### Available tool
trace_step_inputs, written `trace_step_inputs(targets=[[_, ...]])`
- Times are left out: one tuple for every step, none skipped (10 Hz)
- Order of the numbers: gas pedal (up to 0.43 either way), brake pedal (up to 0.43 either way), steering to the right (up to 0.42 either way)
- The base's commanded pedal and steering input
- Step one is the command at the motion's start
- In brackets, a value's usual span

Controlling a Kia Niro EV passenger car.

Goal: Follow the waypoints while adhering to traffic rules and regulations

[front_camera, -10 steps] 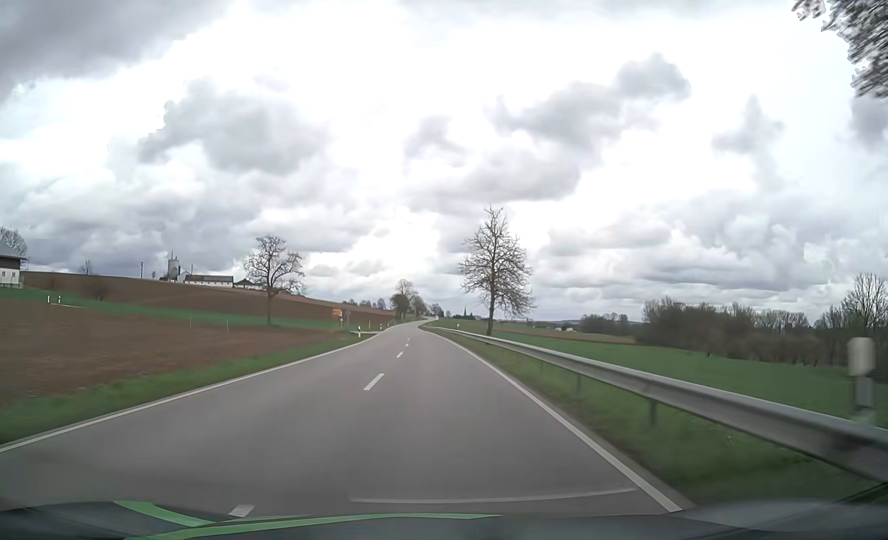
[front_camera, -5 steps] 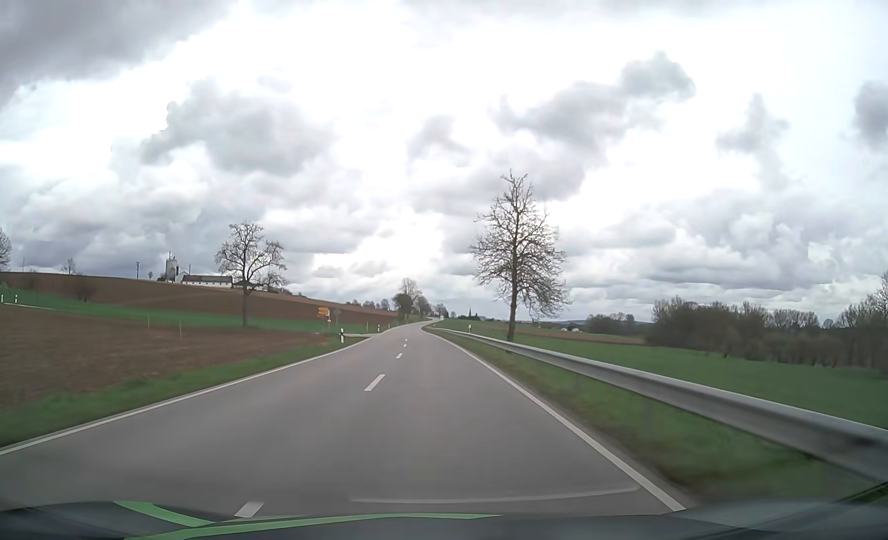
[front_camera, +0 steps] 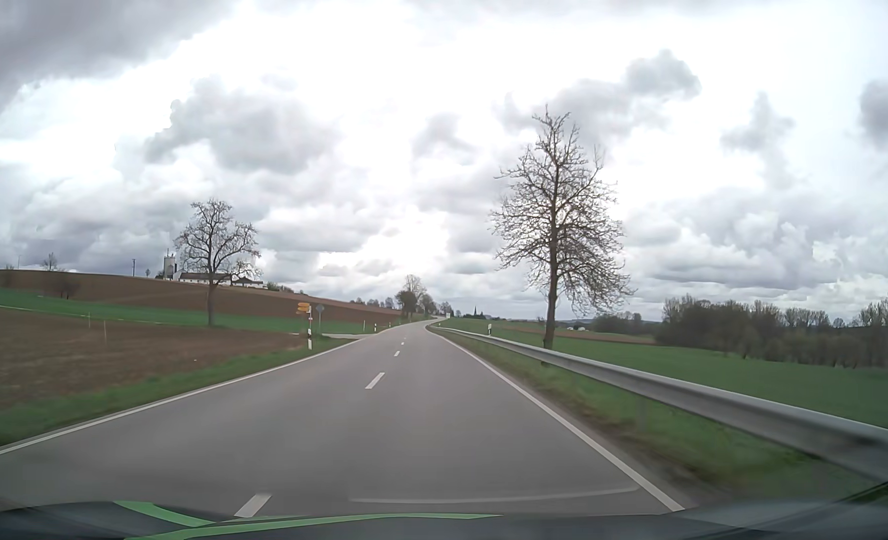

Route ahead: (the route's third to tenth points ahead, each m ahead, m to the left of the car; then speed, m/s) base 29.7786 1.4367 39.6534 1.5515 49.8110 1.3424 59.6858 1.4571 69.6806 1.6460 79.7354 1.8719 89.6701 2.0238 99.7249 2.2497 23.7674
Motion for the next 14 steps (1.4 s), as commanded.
trace_step_inputs(targets=[[0.220,0.000,-0.006],[0.220,0.000,-0.007],[0.220,0.000,-0.007],[0.220,0.000,-0.007],[0.220,0.000,-0.007],[0.220,0.000,-0.008],[0.220,0.000,-0.008],[0.220,0.000,-0.008],[0.220,0.000,-0.008],[0.220,0.000,-0.008],[0.220,0.000,-0.008],[0.220,0.000,-0.008],[0.220,0.000,-0.007],[0.220,0.000,-0.007]])
